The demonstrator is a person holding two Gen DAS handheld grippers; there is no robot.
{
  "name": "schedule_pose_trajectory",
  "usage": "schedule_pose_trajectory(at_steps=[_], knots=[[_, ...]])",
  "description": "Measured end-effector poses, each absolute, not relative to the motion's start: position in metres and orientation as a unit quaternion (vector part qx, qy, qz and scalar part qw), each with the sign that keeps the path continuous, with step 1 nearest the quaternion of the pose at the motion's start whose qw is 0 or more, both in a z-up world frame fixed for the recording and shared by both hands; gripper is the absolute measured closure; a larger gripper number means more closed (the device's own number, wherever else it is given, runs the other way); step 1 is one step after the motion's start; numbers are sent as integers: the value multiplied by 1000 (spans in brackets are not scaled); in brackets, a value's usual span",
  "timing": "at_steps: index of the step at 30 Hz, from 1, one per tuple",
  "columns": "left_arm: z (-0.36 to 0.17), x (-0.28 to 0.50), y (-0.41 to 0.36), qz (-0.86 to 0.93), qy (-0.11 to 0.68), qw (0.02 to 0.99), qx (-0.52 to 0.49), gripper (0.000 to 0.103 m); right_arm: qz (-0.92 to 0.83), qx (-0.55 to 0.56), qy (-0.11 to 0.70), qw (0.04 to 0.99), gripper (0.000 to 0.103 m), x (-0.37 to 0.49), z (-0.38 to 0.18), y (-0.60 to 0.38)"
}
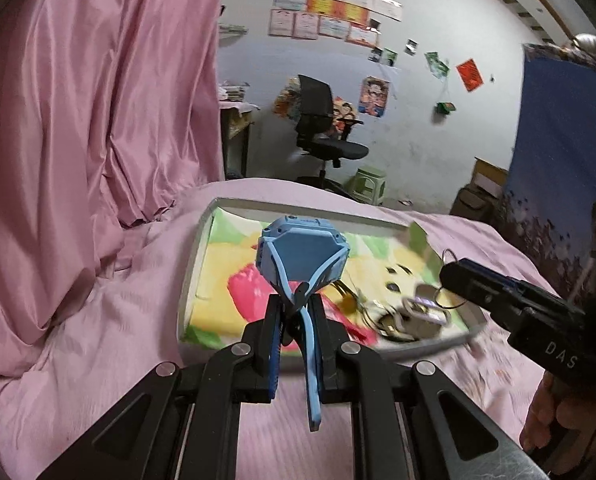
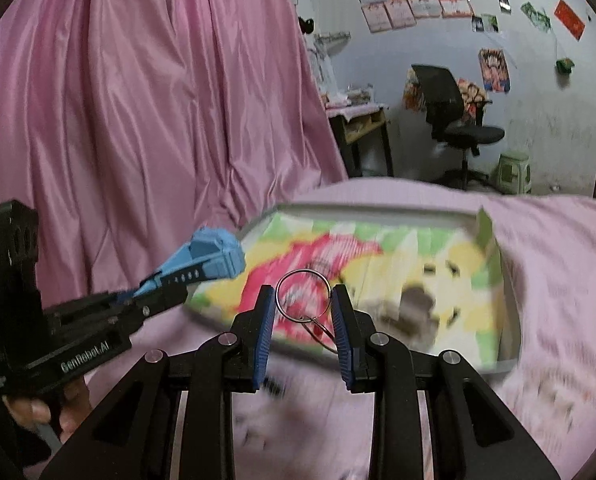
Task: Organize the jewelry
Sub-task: 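Carry blue watch with left tool while right tool carries silver ring to tray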
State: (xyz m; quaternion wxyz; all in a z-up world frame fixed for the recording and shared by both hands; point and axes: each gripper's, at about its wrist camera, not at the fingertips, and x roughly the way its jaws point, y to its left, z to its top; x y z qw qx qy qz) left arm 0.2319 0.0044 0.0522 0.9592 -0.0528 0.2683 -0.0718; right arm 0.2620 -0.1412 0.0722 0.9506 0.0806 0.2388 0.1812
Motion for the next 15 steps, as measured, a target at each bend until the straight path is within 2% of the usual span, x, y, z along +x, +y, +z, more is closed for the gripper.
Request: schedule_pose_trajectory(at_steps=[6,15], knots=[[42,266,16,-54,297,951,-66,91,167,71,235,955,77,295,74,-128],[15,292,19,-48,364,927,-76,90,162,56,304,937,77,319,40,-114]])
